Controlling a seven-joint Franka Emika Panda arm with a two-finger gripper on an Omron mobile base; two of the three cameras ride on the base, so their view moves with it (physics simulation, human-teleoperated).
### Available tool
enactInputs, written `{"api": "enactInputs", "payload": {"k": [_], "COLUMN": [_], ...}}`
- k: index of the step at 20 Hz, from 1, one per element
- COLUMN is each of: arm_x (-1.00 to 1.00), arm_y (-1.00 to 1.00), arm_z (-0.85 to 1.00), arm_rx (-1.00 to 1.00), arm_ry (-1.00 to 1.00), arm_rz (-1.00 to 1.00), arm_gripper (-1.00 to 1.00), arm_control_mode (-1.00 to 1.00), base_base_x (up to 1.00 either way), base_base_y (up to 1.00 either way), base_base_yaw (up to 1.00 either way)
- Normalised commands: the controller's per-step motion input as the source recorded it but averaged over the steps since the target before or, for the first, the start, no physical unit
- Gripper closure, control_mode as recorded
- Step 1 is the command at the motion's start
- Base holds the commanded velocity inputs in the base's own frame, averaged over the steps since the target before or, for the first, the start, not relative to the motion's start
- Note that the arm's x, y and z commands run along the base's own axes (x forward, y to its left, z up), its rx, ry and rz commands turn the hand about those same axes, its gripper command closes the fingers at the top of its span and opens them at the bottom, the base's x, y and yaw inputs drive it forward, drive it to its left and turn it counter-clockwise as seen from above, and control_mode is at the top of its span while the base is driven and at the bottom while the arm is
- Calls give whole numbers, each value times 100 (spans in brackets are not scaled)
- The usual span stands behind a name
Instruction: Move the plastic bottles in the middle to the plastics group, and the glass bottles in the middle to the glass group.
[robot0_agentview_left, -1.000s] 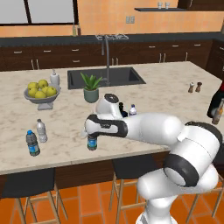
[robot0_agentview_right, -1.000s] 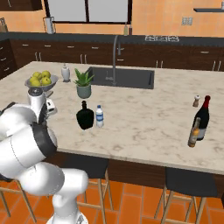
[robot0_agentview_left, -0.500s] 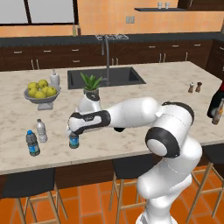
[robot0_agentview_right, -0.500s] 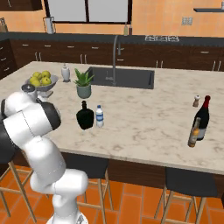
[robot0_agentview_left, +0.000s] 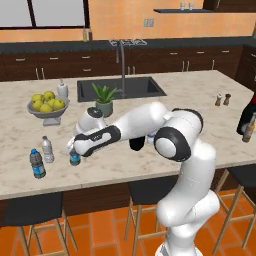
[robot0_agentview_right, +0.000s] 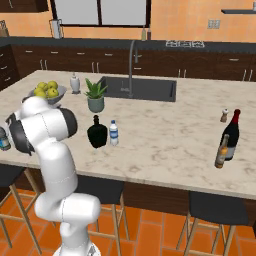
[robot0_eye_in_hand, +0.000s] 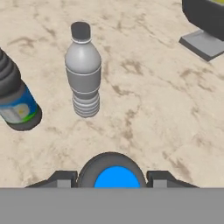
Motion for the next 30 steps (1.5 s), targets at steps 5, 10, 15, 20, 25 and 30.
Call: {"api": "enactInputs", "payload": {"k": [5, 10, 15, 20, 25, 30], "arm_x": [37, 23, 10, 20, 8, 0], "arm_y": [33, 18, 8, 0, 0, 0], "arm_z": [0, 2, -11, -5, -32, -4], "arm_rx": [0, 0, 0, 0, 0, 0], "arm_ry": [0, 2, 1, 2, 6, 2], "arm_rz": [0, 0, 0, 0, 0, 0], "arm_gripper": [100, 100, 100, 100, 100, -100], "arm_control_mode": [-100, -100, -100, -100, -100, -100], "base_base_x": [0, 0, 0, 0, 0, 0], "base_base_y": [0, 0, 0, 0, 0, 0], "base_base_yaw": [0, 0, 0, 0, 0, 0]}}
